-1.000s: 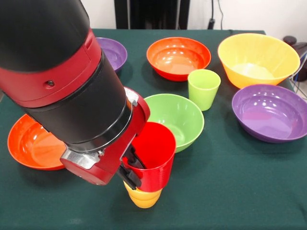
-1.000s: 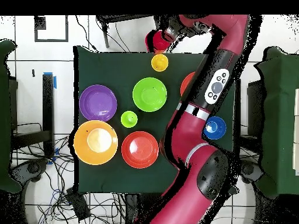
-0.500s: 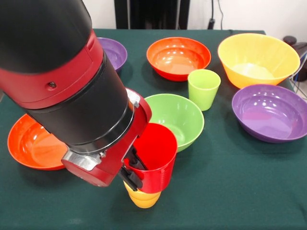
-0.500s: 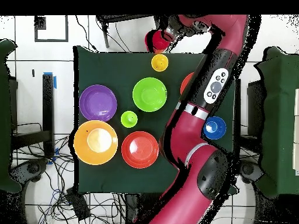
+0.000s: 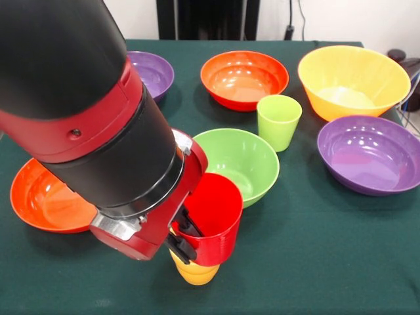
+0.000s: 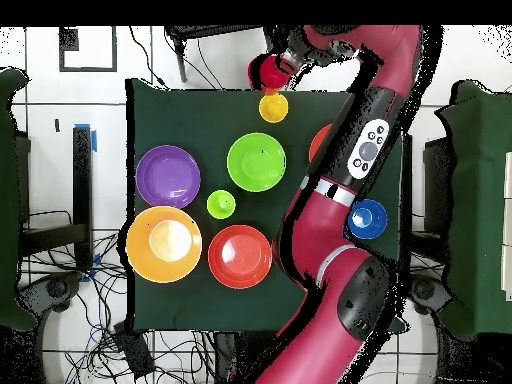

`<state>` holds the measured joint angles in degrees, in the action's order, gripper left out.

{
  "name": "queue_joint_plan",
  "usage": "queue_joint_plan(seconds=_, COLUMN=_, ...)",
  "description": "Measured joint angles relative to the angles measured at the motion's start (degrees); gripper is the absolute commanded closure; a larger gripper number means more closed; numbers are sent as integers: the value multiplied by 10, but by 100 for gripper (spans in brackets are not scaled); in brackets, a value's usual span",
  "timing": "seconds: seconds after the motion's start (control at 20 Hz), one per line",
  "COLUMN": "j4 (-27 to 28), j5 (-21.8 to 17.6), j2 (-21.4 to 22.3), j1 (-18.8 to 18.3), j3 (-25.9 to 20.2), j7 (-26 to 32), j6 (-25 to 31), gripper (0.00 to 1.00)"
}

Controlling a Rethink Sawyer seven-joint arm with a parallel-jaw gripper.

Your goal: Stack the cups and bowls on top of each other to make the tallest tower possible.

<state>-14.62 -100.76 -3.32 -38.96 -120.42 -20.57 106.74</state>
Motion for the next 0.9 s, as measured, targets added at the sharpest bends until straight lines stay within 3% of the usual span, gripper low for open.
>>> queue_joint_plan(seconds=0.9, j4=0, j5=2, j2=-7, j1=-3, j3=0, j7=0, j6=0, gripper=100)
